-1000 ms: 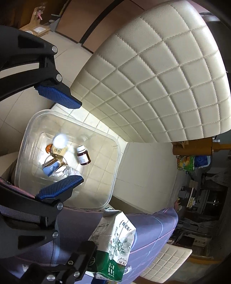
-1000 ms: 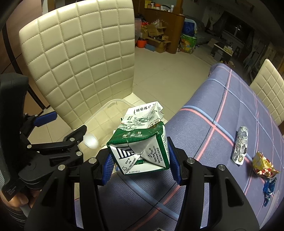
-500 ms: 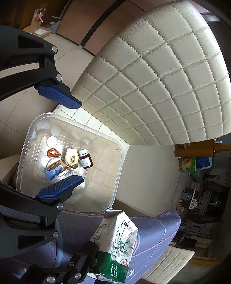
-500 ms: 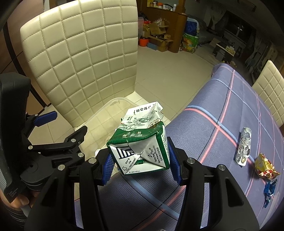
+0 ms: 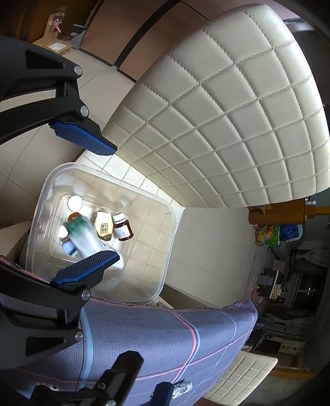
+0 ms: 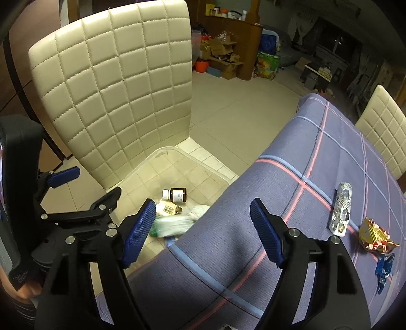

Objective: Collect trash
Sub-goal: 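Swing both tools back over the table toward the wrappers and tray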

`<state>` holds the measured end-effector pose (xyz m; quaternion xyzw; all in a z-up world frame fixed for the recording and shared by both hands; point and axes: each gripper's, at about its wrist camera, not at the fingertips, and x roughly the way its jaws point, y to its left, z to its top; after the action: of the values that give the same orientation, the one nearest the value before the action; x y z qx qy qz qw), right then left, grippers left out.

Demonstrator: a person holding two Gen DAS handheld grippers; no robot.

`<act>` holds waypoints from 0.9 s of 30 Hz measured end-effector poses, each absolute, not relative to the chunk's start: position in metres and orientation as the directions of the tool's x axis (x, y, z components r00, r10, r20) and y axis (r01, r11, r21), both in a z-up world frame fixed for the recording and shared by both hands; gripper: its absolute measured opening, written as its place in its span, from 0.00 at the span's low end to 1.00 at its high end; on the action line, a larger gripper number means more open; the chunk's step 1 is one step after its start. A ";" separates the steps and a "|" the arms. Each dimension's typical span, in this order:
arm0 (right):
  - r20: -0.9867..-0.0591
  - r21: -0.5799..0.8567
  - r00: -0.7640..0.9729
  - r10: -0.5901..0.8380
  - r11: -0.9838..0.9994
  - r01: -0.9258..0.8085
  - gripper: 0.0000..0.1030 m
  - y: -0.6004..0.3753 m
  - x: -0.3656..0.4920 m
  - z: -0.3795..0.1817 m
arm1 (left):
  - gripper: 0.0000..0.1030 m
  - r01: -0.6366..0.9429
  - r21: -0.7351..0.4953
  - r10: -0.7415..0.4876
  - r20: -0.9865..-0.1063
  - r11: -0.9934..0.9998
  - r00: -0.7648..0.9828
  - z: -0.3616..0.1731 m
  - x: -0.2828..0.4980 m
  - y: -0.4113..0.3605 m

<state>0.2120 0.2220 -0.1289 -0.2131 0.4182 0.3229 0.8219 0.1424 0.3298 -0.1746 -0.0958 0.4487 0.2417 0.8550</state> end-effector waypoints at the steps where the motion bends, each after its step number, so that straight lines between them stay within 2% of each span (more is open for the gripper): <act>1: -0.826 -0.080 0.441 0.351 0.701 -0.709 0.74 0.220 0.211 -0.129 | 0.73 -0.499 0.053 0.328 -0.812 0.865 0.482 -0.173 0.141 0.328; 16: -0.804 -0.056 0.488 0.341 0.773 -0.632 0.75 0.137 0.195 -0.111 | 0.73 -0.434 0.072 0.323 -0.777 0.898 0.540 -0.132 0.121 0.270; 27: -0.773 -0.044 0.579 0.259 0.889 -0.456 0.75 0.004 0.198 -0.100 | 0.73 -0.246 0.064 0.204 -0.773 0.967 0.601 -0.114 0.144 0.160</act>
<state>0.1978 0.0041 -0.1001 -0.1197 0.4117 0.2030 0.8803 0.1442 0.1601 -0.1144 -0.0245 0.4284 0.1256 0.8945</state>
